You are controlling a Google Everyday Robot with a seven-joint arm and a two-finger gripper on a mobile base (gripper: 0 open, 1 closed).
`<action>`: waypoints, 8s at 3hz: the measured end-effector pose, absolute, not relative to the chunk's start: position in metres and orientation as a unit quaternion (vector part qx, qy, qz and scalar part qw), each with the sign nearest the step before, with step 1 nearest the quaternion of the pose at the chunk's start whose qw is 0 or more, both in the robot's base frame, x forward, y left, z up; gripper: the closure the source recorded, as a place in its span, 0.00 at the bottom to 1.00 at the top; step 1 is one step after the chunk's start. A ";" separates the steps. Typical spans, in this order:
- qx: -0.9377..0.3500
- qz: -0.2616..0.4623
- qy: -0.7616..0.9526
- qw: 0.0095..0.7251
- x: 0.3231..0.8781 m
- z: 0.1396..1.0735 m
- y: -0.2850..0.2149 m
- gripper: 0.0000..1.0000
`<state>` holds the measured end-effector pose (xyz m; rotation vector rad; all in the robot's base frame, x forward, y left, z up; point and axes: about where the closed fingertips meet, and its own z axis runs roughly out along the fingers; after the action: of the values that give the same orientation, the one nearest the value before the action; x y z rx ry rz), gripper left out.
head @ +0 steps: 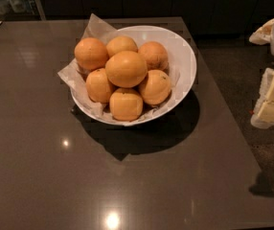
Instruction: Pick orange from white bowl
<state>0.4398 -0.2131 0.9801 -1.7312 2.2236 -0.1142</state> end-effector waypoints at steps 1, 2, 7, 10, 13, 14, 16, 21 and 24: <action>-0.620 -0.054 0.768 0.149 0.451 0.987 -0.198 0.00; -0.624 -0.054 0.763 0.159 0.453 0.991 -0.189 0.00; -0.719 -0.069 0.664 0.192 0.496 1.024 -0.054 0.00; -0.749 -0.041 0.642 0.158 0.526 0.996 -0.017 0.20; -0.767 -0.024 0.629 0.125 0.535 0.967 0.006 0.29; -0.770 -0.017 0.628 0.109 0.538 0.953 0.012 0.31; -0.770 0.004 0.634 0.075 0.546 0.915 0.016 0.26; -0.747 0.024 0.631 0.205 0.485 0.985 -0.021 1.00; -0.756 0.057 0.621 0.199 0.449 1.007 -0.010 1.00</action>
Offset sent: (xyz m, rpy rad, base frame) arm 0.0245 0.0307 0.0072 -0.0954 0.0337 0.0644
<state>0.4487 -0.0100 1.0070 -2.1138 1.7363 0.1595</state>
